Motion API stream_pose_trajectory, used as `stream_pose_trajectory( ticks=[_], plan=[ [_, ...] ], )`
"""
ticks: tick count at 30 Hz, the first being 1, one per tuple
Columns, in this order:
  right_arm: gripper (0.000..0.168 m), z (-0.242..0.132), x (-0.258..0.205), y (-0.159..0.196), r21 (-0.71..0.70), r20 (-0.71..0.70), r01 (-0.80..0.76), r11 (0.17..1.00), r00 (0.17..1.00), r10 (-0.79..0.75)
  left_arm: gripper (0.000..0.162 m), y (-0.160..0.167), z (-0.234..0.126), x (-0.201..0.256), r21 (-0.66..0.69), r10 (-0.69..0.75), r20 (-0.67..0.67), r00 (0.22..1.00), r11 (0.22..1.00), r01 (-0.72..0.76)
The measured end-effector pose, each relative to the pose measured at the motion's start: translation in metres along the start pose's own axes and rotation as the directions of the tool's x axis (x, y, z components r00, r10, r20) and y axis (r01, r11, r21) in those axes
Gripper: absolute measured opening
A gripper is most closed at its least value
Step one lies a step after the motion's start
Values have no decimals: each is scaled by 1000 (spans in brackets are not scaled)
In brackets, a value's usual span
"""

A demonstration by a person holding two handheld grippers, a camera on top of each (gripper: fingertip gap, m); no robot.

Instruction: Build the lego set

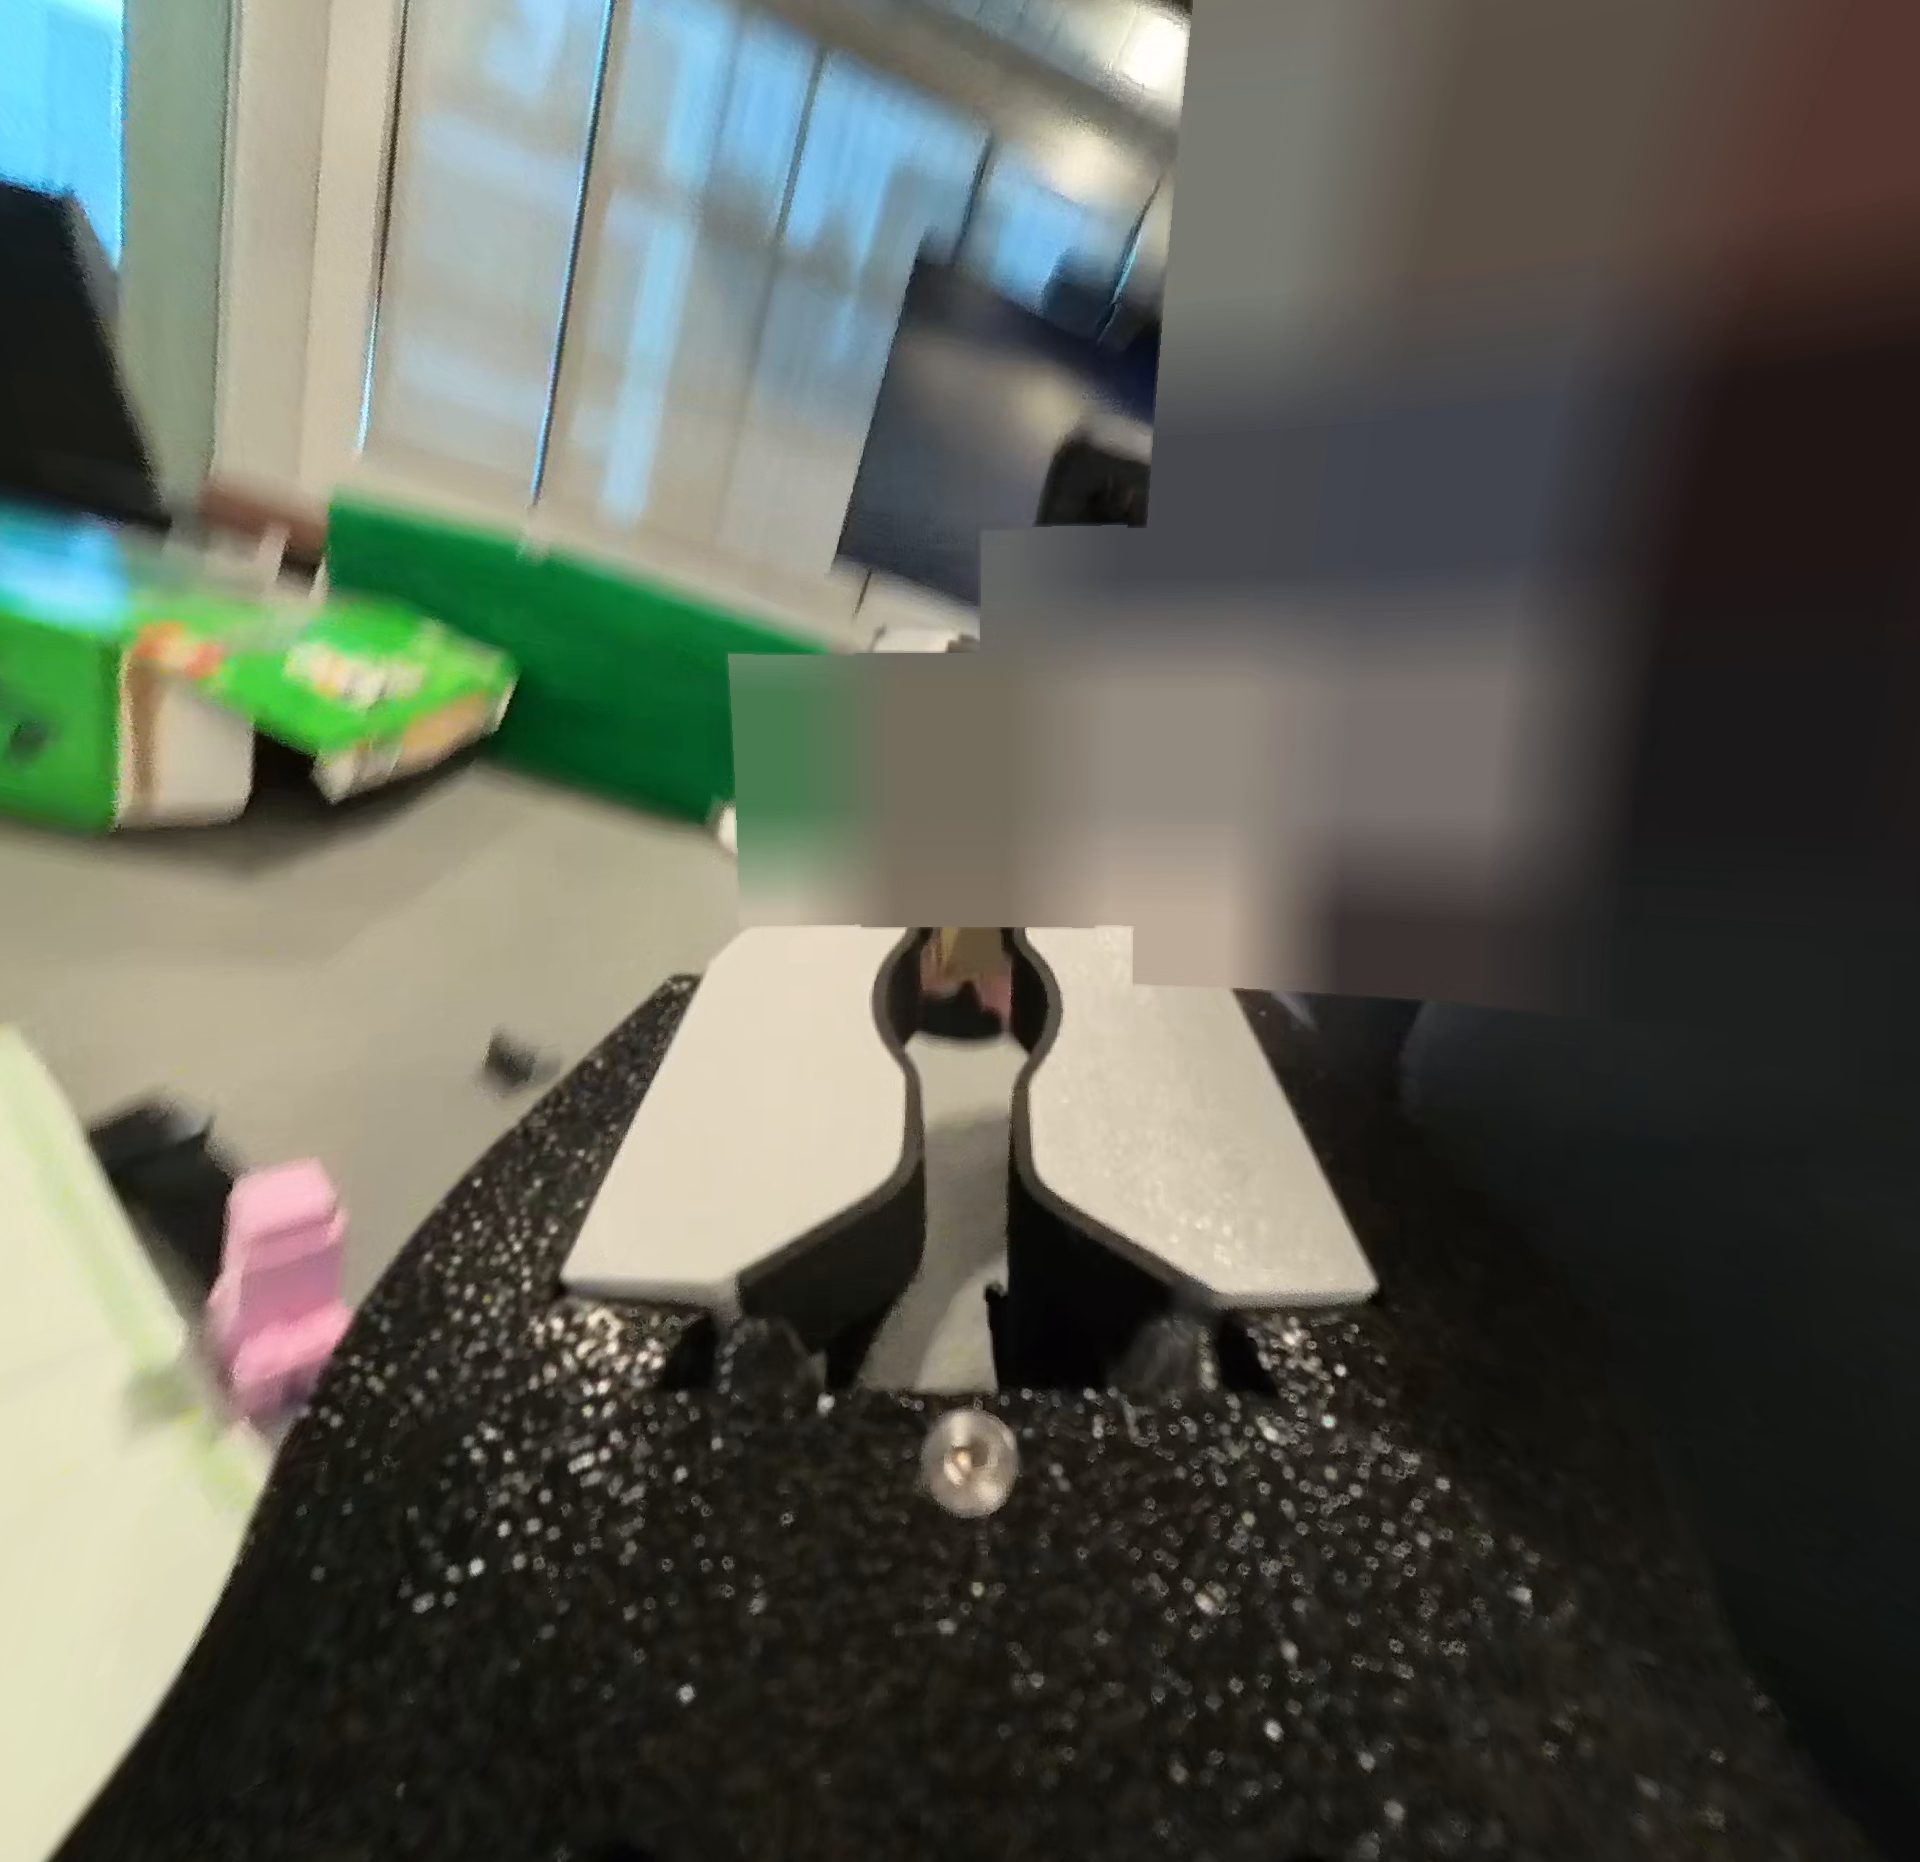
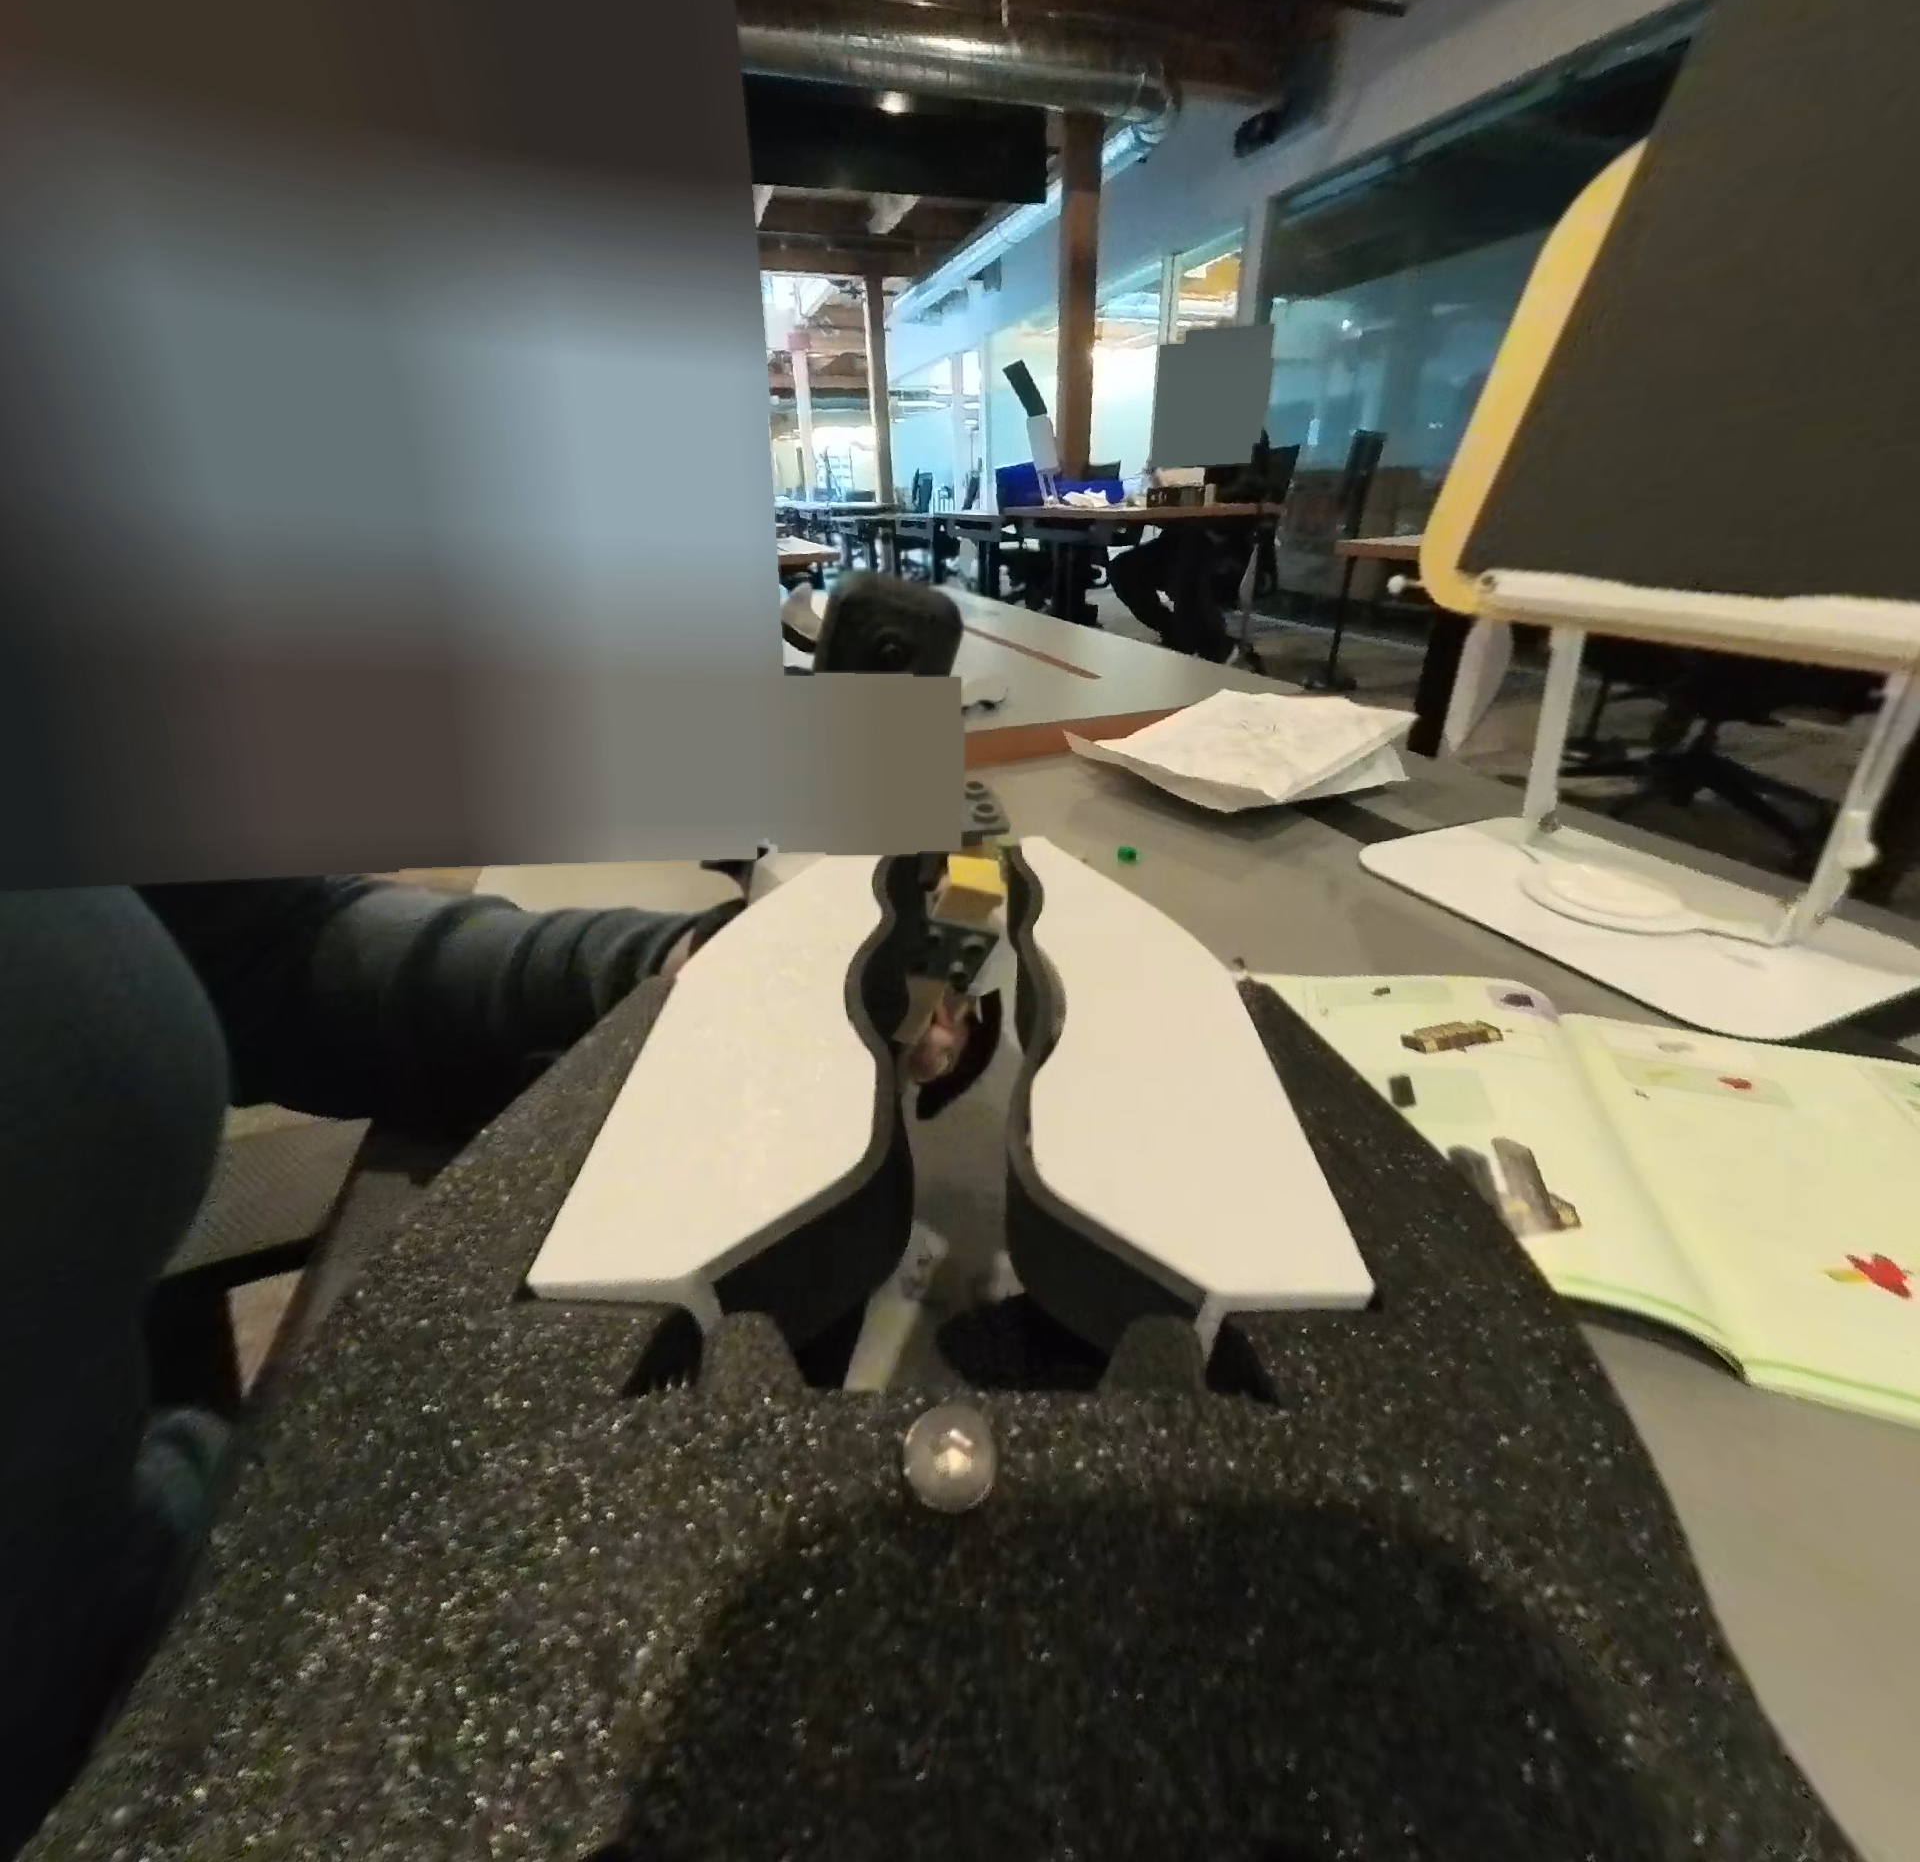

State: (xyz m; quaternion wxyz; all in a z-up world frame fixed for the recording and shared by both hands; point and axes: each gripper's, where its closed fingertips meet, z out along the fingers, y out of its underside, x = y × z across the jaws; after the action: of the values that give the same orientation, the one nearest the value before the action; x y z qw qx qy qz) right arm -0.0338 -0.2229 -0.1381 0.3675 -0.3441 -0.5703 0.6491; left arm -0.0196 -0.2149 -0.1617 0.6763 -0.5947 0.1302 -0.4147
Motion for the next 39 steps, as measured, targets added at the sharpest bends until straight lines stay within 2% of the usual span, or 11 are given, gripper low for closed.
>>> stream_pose_trajectory(
  ticks=[5,11,18,26,33,39],
  plan=[
    [26,-11,10,18,-41,6,-16,999,1000,16,11,21,3,-8,-137,12,60,998,991,-4],
    [22,-24,22,30,-88,-39,-3,996,999,-1,11,33,1,-21,-223,31,141,989,975,1],
    [22,-25,26,48,-134,-44,-67,989,997,61,11,45,-2,-31,-320,91,220,971,947,-16],
    [19,-28,28,77,-307,-44,-48,951,998,36,11,65,-9,-41,-435,75,290,954,899,61],
    [18,-34,28,105,-449,-19,-130,884,991,136,11,90,-16,-49,-556,103,323,941,825,101],
    [18,-37,18,106,-458,65,-68,887,992,110,11,93,-16,-43,-621,199,259,945,784,6]
  ],
)
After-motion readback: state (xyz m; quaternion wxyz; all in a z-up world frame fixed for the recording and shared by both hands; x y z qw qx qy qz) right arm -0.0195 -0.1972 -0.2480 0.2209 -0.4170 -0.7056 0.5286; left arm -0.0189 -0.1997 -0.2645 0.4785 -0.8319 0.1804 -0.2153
